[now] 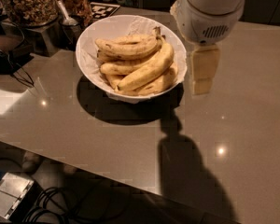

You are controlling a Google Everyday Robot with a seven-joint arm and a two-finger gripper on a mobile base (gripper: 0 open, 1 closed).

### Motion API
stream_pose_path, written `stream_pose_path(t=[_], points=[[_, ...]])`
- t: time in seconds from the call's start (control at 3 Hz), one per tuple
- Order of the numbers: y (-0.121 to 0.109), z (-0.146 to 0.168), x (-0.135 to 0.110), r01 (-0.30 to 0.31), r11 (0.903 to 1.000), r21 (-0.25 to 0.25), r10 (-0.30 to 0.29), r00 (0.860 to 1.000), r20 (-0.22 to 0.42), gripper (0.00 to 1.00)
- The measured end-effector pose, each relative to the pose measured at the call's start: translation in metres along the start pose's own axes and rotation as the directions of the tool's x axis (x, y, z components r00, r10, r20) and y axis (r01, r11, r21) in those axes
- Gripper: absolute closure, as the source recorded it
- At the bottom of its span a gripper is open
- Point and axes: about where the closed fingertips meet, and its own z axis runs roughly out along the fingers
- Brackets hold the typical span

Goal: Pick banana from white bowl

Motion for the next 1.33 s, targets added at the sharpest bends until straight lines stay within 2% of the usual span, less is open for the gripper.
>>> stream_pose_path(t=[0.67, 1.0, 1.33], points=[[-0.021, 0.026, -0.019, 0.038, 0.9993, -0.007, -0.038, 0.999, -0.008, 0.37], [-0.026, 0.034, -0.023, 0.045, 0.9988, -0.017, -0.045, 0.999, -0.013, 0.4], [-0.033, 0.04, -0.036, 0.093, 0.9955, -0.016, -0.093, 0.996, -0.011, 0.47]])
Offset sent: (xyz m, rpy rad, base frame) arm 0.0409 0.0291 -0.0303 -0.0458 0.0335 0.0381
